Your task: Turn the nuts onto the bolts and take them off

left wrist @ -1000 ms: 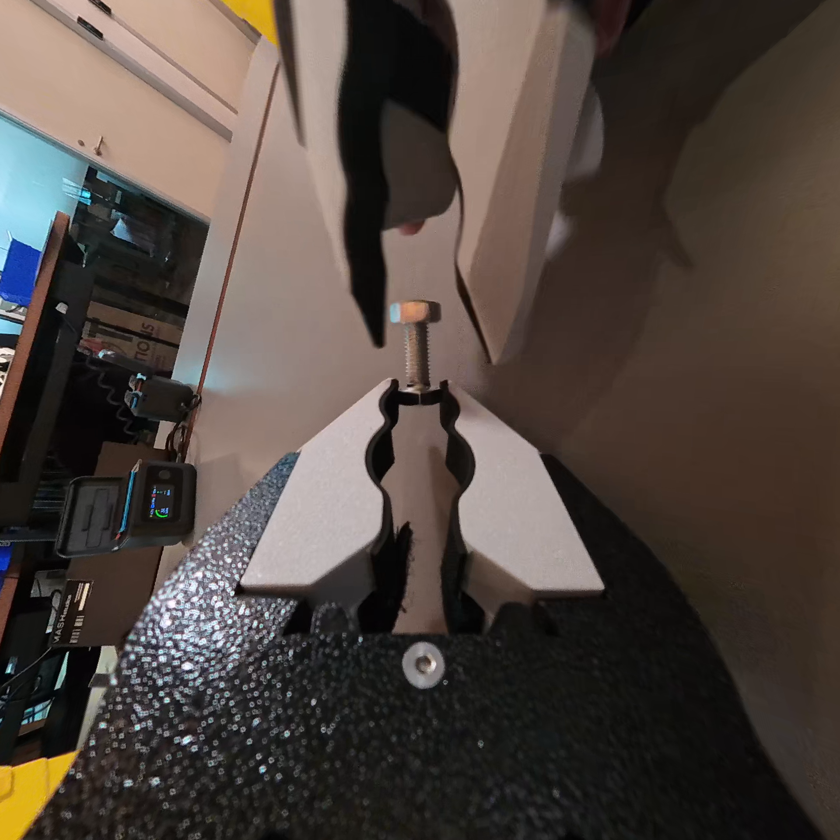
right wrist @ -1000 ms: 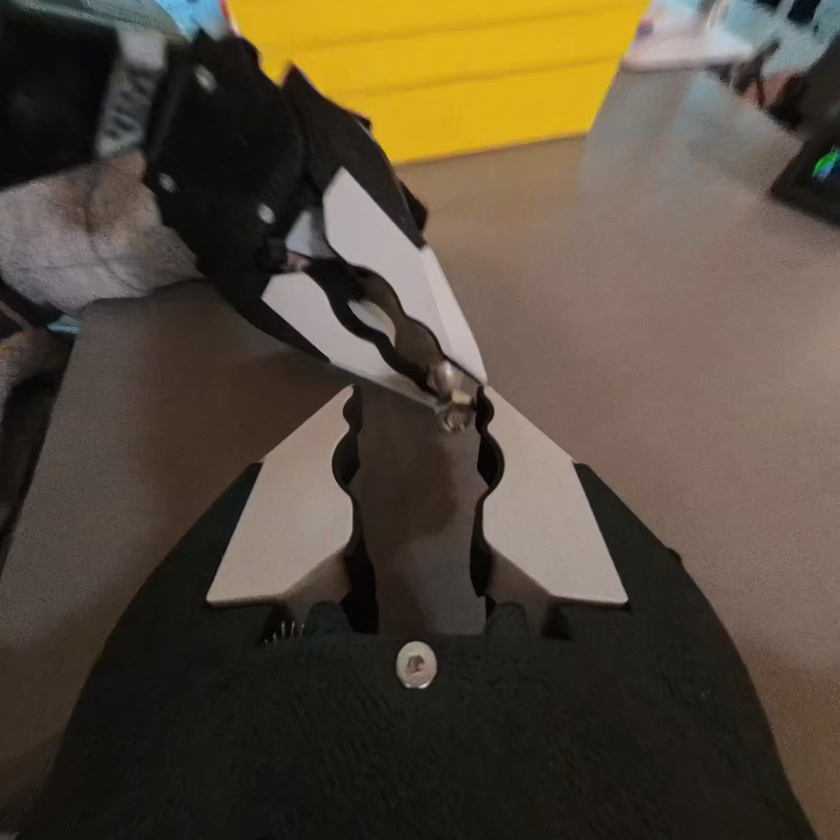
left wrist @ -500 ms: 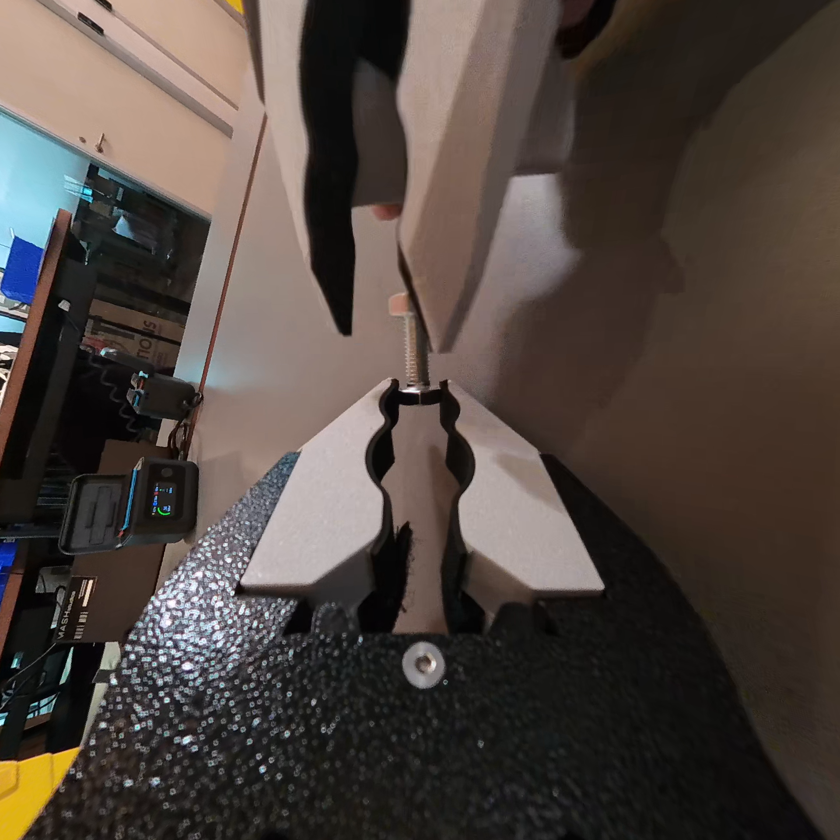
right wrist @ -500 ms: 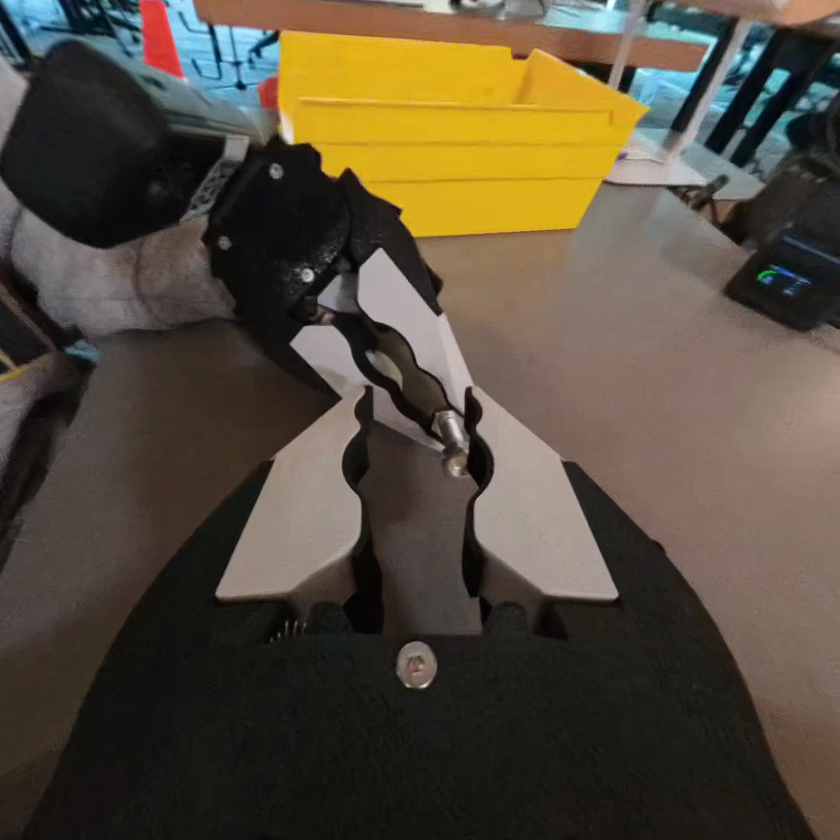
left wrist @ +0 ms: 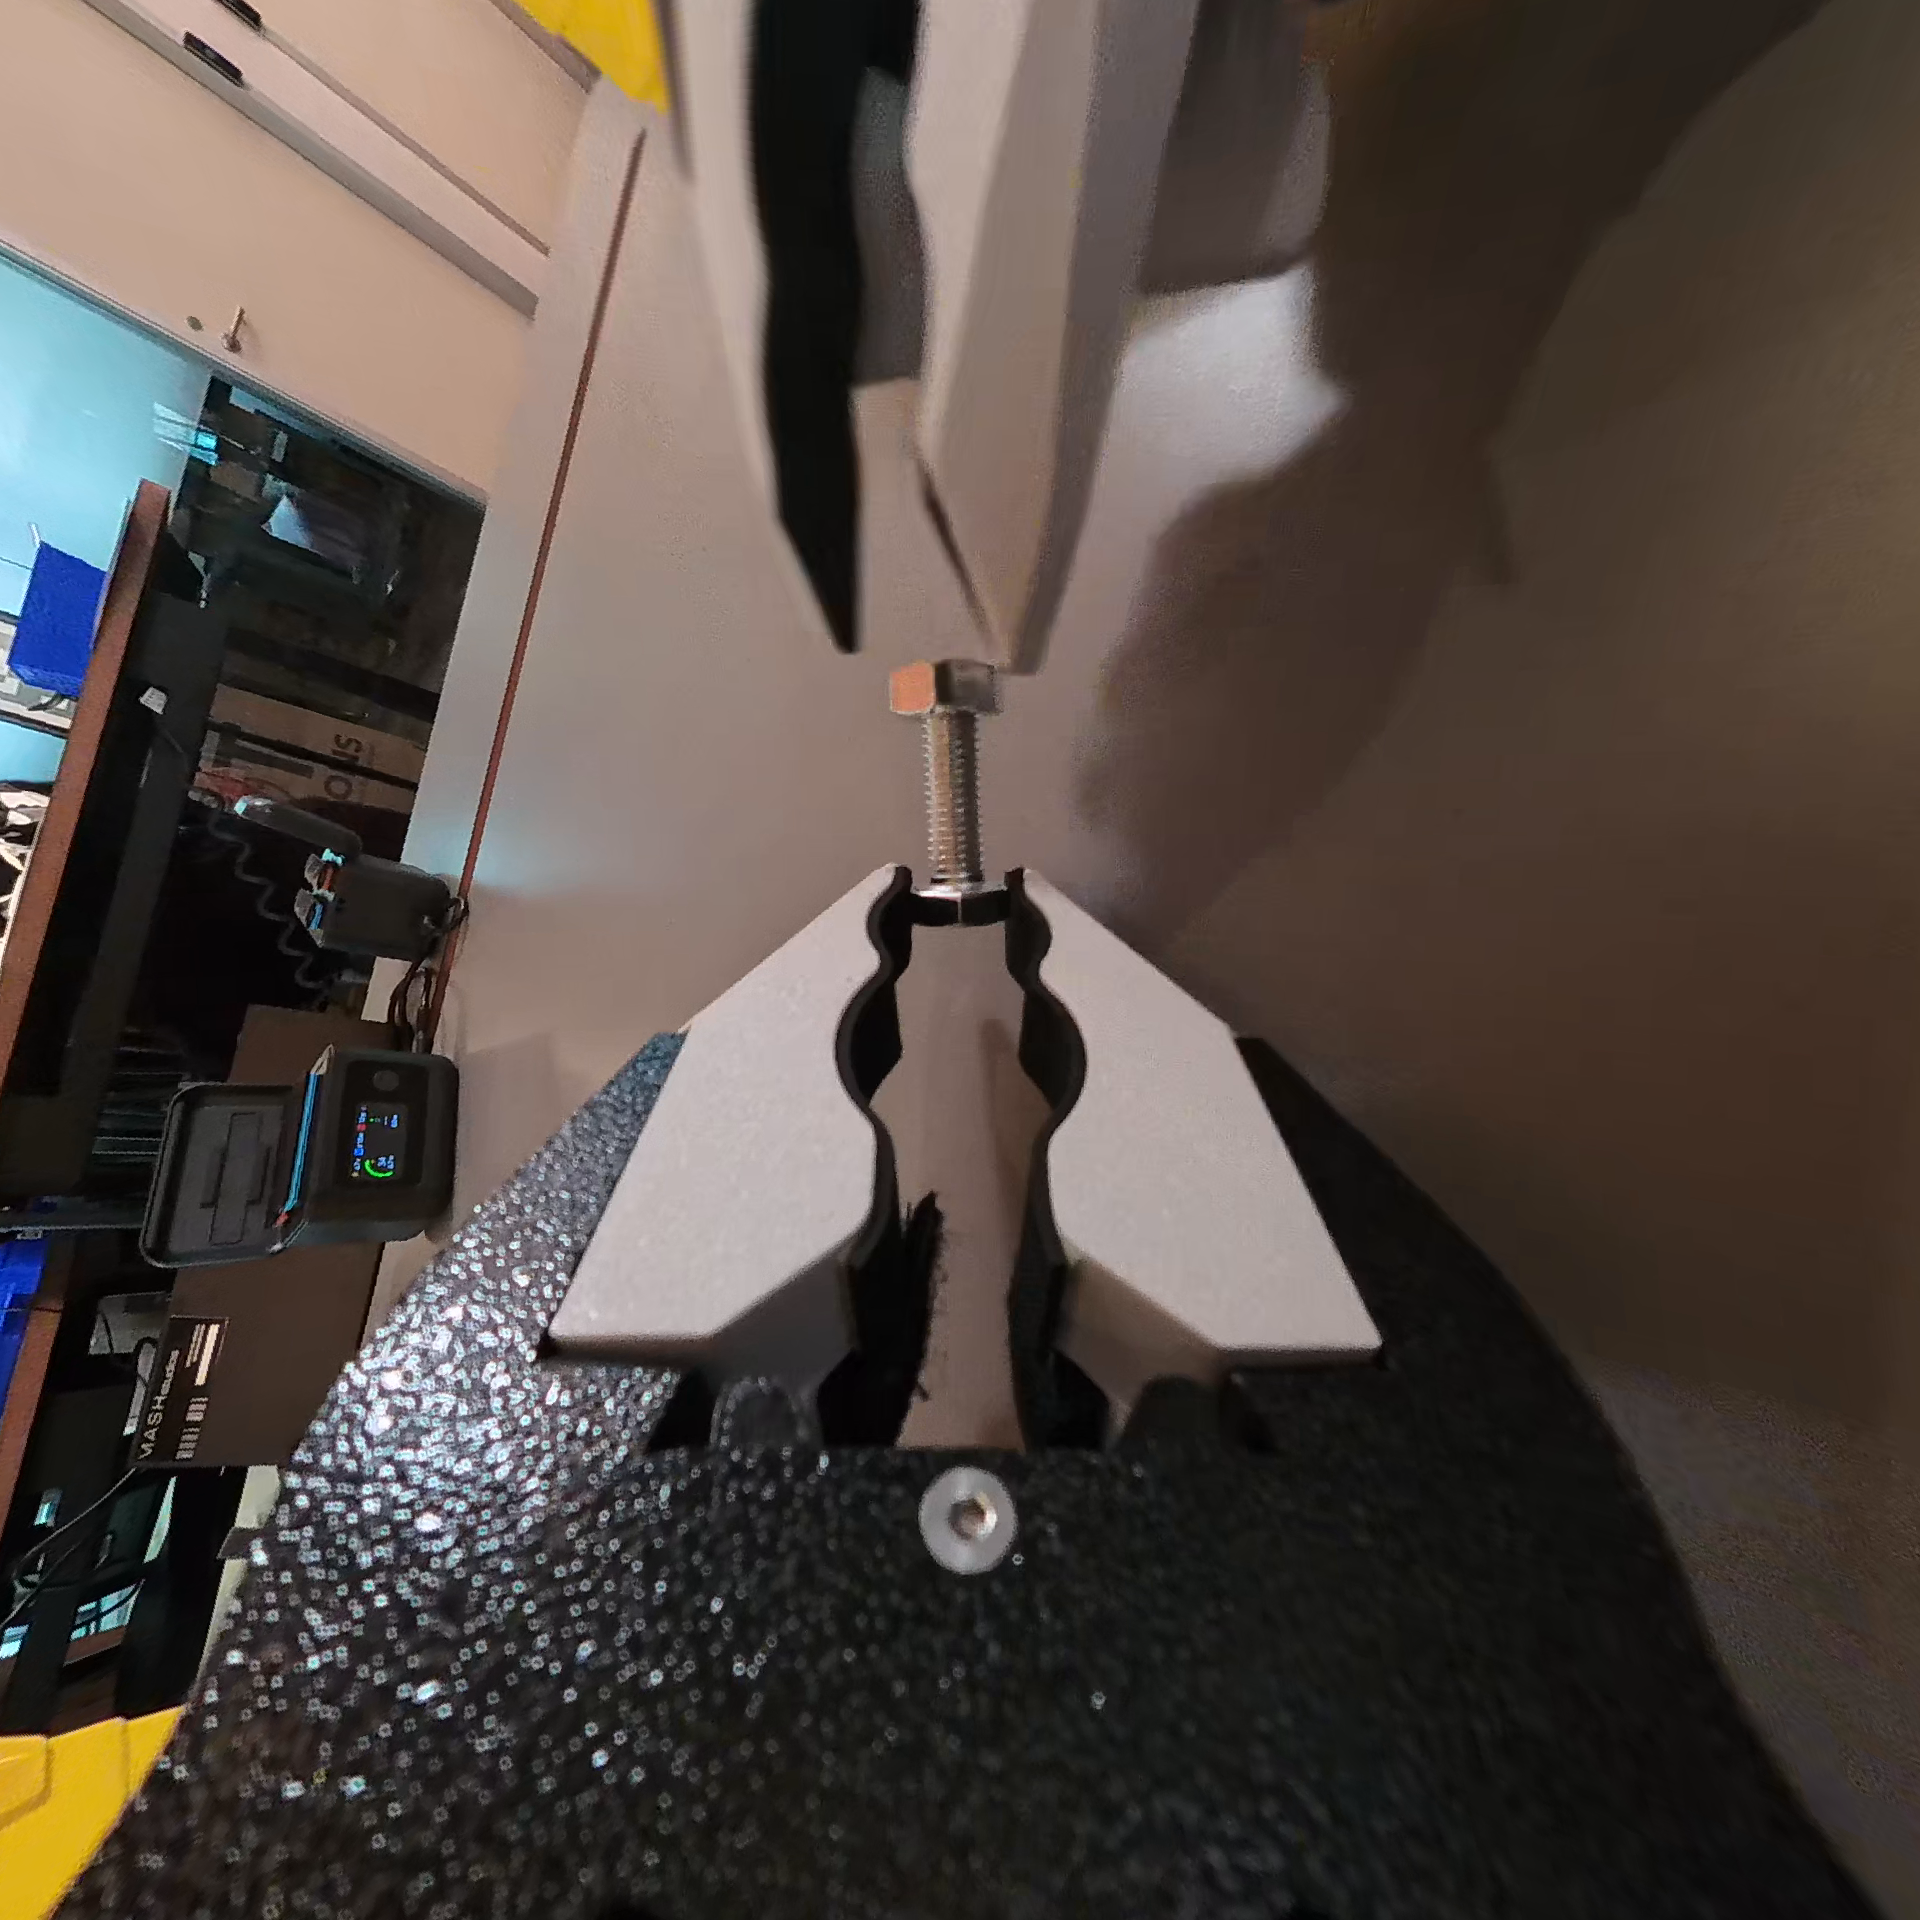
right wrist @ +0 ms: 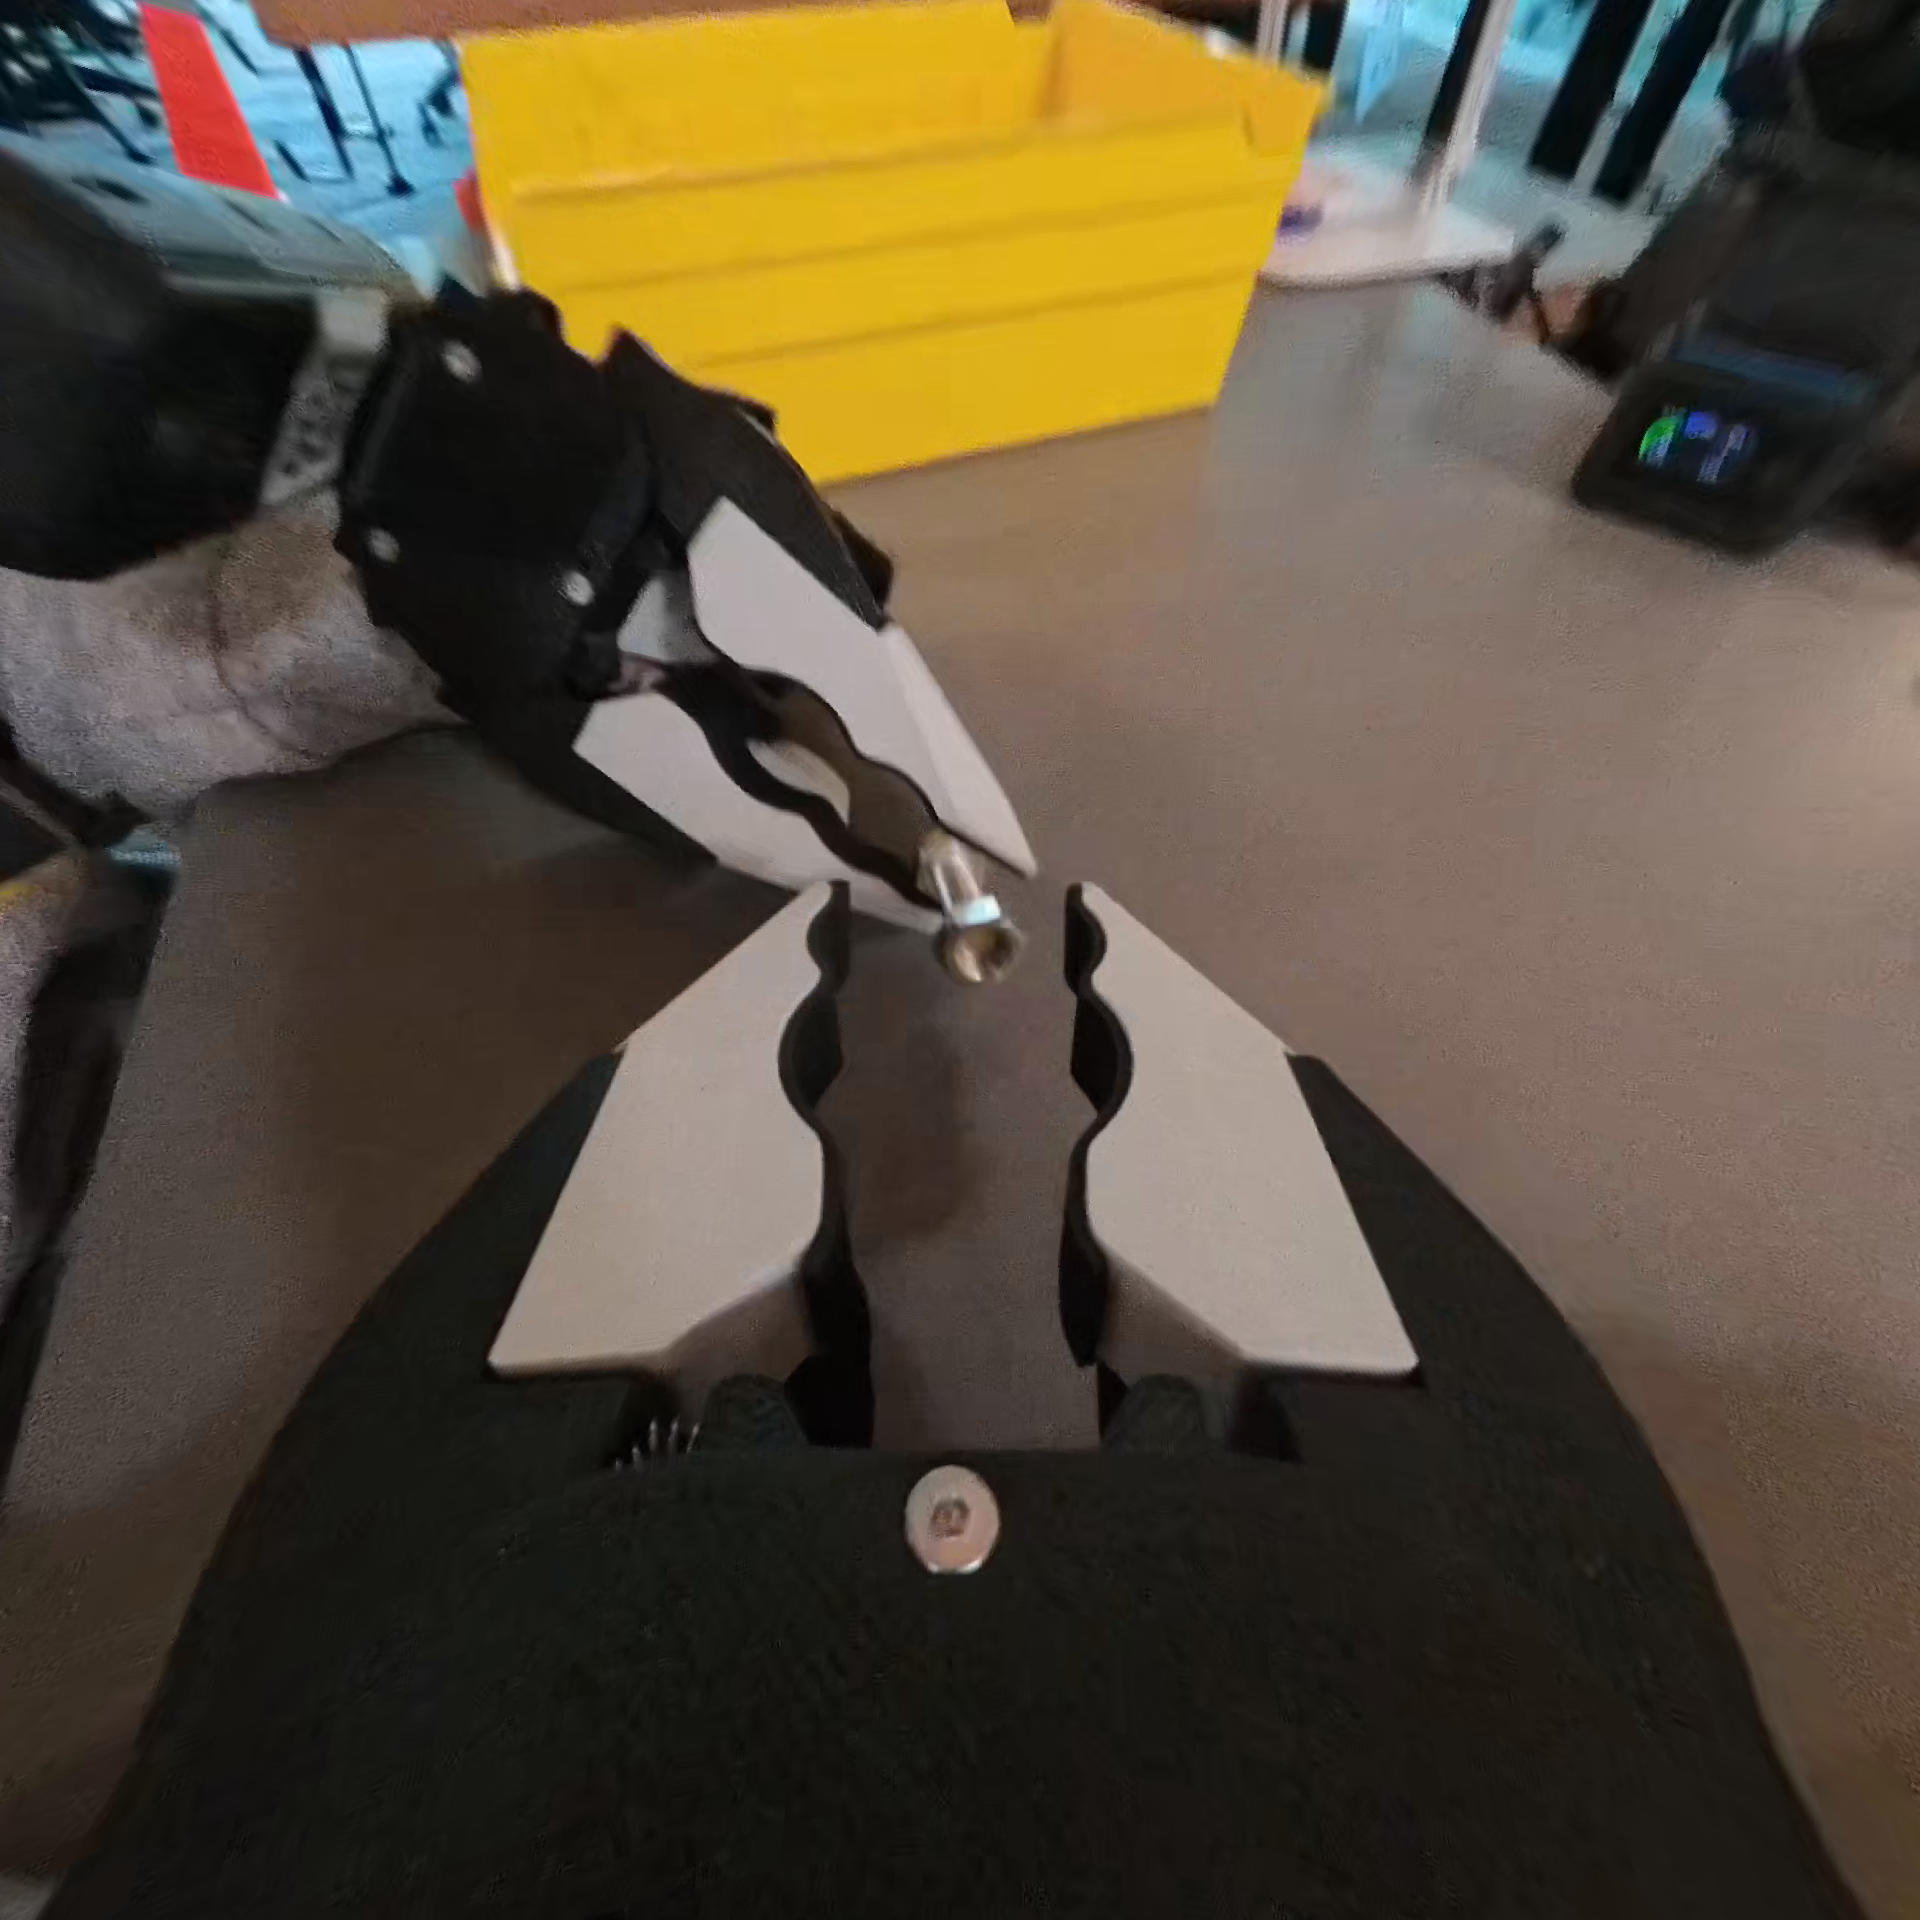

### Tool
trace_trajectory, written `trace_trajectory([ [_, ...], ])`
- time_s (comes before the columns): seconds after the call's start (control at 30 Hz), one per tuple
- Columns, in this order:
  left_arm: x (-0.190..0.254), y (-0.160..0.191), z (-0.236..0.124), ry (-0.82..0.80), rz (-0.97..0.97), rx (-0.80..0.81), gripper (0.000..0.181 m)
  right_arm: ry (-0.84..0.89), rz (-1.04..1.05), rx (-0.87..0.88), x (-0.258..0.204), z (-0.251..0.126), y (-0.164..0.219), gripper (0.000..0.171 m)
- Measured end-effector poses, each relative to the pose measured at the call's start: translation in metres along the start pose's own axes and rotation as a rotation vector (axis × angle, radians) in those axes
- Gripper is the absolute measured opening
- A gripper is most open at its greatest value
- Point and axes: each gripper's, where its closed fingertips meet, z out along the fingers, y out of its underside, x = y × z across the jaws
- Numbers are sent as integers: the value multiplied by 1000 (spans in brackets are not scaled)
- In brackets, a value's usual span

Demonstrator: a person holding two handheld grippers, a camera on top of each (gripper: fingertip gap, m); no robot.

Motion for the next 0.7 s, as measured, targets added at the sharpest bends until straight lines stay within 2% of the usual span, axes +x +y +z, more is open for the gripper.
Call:
trace_trajectory([
  [0.13, 0, 0, 0, 0, 6, -4, 16, -63, 135, -186, -4, 9, 35, 42],
  [0.23, 0, 0, 0, 3, -11, 3, 16, -64, -32, -110, -10, 16, 15, 50],
  [0.3, 0, 0, 0, 2, -8, -3, 16, -46, -111, 43, -14, 11, -13, 44],
  [0.43, 0, 0, 0, -2, -1, -4, 16, 6, 85, -101, 6, 7, 18, 43],
  [0.53, 0, 0, 0, 0, 1, -2, 16, -36, 114, -119, 2, 11, 20, 30],
  [0.6, 0, 0, 0, -4, 14, 0, 16, -13, 92, -145, 5, 12, 20, 18],
  [0.7, 3, -2, -2, 8, 56, 20, 16, 12, -75, -153, -1, 8, 20, 17],
])
